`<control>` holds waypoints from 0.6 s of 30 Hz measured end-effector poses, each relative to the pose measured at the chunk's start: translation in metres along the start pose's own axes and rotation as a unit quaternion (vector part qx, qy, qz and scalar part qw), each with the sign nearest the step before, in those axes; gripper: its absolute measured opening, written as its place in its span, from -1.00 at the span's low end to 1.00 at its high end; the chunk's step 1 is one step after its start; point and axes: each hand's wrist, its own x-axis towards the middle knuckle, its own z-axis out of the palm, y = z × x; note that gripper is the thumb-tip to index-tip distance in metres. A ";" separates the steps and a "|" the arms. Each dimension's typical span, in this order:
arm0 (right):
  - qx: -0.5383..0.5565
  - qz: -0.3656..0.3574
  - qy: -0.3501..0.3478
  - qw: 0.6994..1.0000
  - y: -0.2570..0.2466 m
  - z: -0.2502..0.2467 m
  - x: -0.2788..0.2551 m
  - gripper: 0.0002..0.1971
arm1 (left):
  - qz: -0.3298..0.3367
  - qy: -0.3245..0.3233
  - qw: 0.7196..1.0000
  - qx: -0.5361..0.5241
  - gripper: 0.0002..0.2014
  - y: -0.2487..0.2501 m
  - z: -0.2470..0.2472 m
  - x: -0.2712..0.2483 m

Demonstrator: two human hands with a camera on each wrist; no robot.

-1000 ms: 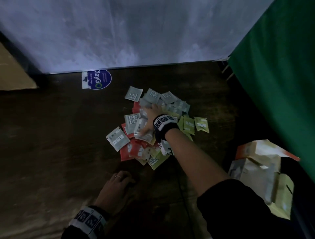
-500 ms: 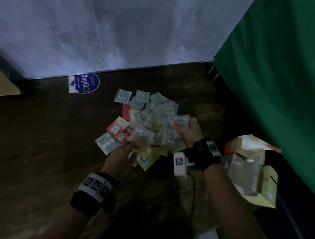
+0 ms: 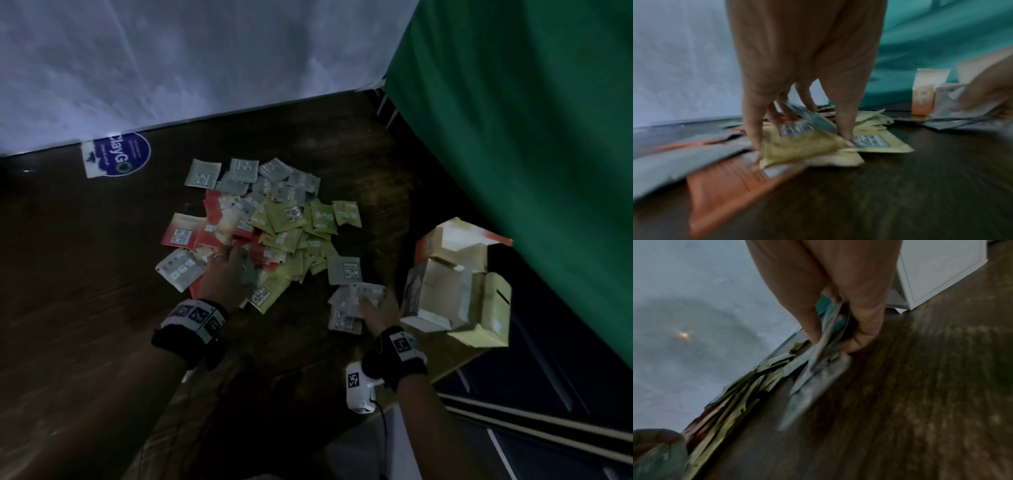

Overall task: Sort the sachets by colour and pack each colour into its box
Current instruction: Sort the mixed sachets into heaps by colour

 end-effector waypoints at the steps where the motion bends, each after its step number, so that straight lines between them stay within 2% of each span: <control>1: 0.003 0.001 -0.002 1.000 0.000 -0.001 -0.003 -0.42 | -0.005 -0.003 1.000 -0.021 -0.35 0.001 -0.004 0.001; 3: -0.034 -0.018 -0.013 0.999 0.000 -0.003 -0.009 -0.38 | -0.010 0.018 0.997 -0.068 -0.48 0.002 -0.015 0.001; 6: -0.158 -0.105 0.013 0.982 -0.001 -0.006 -0.018 -0.40 | -0.002 0.099 0.984 -0.146 -0.56 -0.002 -0.031 -0.005; 9: -0.103 -0.217 0.026 0.970 -0.011 -0.003 -0.032 -0.57 | -0.009 0.156 0.961 -0.230 -0.51 0.000 -0.044 -0.013; 10: -0.061 -0.225 0.002 0.972 -0.019 -0.001 -0.038 -0.63 | -0.004 0.156 0.952 -0.264 -0.50 0.005 -0.048 -0.017; 12: 0.043 -0.204 -0.100 0.973 -0.037 0.009 -0.049 -0.73 | 0.019 0.128 0.933 -0.335 -0.55 0.015 -0.053 -0.022; 15: 0.166 -0.118 -0.251 0.946 -0.063 0.031 -0.064 -0.70 | 0.065 0.065 0.930 -0.356 -0.63 0.030 -0.049 -0.028; 16: 0.173 -0.106 -0.270 0.941 -0.068 0.038 -0.068 -0.69 | 0.071 0.049 0.929 -0.361 -0.66 0.034 -0.046 -0.030; 18: 0.155 -0.135 -0.253 0.945 -0.071 0.048 -0.071 -0.78 | 0.074 0.040 0.932 -0.353 -0.72 0.038 -0.041 -0.033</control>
